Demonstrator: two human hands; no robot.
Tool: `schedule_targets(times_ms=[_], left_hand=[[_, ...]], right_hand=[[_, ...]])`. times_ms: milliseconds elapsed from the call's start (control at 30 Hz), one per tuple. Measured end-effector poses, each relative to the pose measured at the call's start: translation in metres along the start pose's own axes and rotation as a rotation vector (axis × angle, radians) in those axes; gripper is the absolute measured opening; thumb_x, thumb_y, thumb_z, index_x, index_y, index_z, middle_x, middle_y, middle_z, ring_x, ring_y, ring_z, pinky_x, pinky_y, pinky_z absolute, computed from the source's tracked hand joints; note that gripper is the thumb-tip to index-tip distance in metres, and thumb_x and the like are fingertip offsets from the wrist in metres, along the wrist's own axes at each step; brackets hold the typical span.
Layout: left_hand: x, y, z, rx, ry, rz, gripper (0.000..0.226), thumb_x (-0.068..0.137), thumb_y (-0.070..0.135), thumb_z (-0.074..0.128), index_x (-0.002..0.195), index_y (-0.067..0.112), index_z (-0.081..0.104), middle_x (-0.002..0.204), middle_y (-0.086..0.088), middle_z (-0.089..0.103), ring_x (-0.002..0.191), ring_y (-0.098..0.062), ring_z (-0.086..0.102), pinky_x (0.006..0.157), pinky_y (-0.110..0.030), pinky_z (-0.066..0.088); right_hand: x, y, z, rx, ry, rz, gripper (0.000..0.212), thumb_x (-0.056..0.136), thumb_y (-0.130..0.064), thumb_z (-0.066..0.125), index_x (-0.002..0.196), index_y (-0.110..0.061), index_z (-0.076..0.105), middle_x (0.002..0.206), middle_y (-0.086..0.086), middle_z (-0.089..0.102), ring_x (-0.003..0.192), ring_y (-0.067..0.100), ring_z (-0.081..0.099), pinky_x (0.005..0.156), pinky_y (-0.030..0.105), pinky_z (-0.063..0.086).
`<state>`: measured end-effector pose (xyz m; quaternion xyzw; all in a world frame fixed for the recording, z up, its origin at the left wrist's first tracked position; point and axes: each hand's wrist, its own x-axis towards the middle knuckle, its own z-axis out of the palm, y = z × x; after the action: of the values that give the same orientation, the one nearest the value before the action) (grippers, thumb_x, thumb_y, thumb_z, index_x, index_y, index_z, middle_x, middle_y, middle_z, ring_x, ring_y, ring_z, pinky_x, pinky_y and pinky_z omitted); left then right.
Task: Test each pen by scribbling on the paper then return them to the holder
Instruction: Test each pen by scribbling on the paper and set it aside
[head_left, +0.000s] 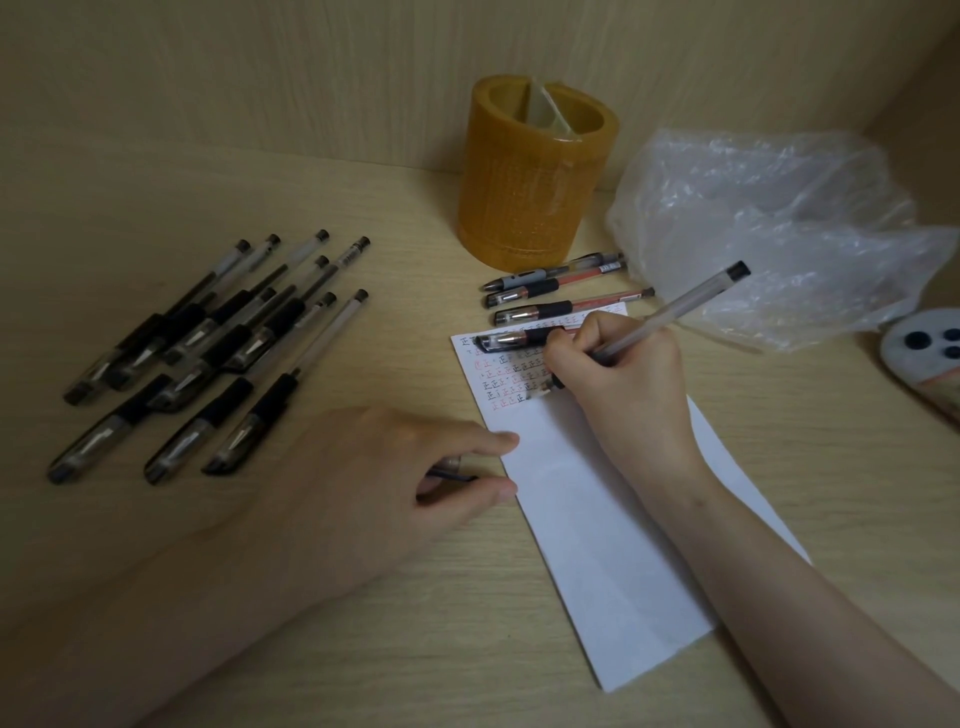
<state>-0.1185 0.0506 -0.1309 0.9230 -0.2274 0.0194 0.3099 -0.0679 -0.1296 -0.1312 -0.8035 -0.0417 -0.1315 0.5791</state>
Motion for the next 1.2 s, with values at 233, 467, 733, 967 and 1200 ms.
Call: schedule_targets(times_ms=[233,467,733,967,1200], left_hand=[[0.0,0.0,0.0,0.009,-0.008,0.008,0.045,0.073,0.072,0.037,0.103,0.051,0.062,0.046,0.028,0.043,0.058,0.013,0.052,0.052,-0.007,0.041],[0.0,0.0,-0.001,0.013,-0.025,0.005,0.046,0.072,0.073,0.037,0.103,0.051,0.062,0.045,0.034,0.039,0.054,0.018,0.047,0.052,-0.001,0.035],[-0.001,0.002,-0.006,-0.08,-0.003,0.005,0.05,0.074,0.071,0.034,0.116,0.05,0.052,0.065,0.029,0.054,0.067,0.014,0.053,0.061,-0.002,0.038],[0.002,0.0,-0.003,-0.344,0.09,0.044,0.044,0.089,0.038,0.033,0.132,0.037,0.025,0.075,0.007,0.052,0.063,-0.018,0.052,0.062,-0.031,0.04],[0.003,0.001,-0.002,-0.33,0.059,0.091,0.054,0.09,0.032,0.042,0.138,0.034,0.017,0.08,0.017,0.057,0.068,-0.003,0.055,0.065,-0.01,0.04]], right_hand=[[0.001,0.001,0.001,-0.026,0.027,0.007,0.04,0.08,0.0,0.061,0.047,-0.015,0.043,0.04,-0.011,0.038,0.043,0.003,0.035,0.046,0.01,0.027],[0.001,0.003,-0.001,-0.028,0.041,0.019,0.041,0.079,0.001,0.06,0.047,-0.015,0.04,0.041,-0.011,0.037,0.044,0.002,0.034,0.046,0.011,0.027],[0.011,-0.01,-0.015,0.492,0.033,0.195,0.044,0.092,-0.041,0.05,0.069,-0.005,0.058,0.044,-0.002,0.043,0.04,0.011,0.035,0.041,0.021,0.024],[0.004,-0.017,-0.014,0.577,-0.235,0.149,0.026,0.087,-0.024,0.059,0.065,-0.014,0.05,0.045,0.004,0.05,0.036,0.016,0.038,0.035,0.025,0.021],[-0.002,-0.021,-0.012,0.501,-0.25,0.153,0.038,0.085,-0.02,0.065,0.057,-0.015,0.042,0.043,0.001,0.043,0.038,0.013,0.034,0.04,0.018,0.028]])
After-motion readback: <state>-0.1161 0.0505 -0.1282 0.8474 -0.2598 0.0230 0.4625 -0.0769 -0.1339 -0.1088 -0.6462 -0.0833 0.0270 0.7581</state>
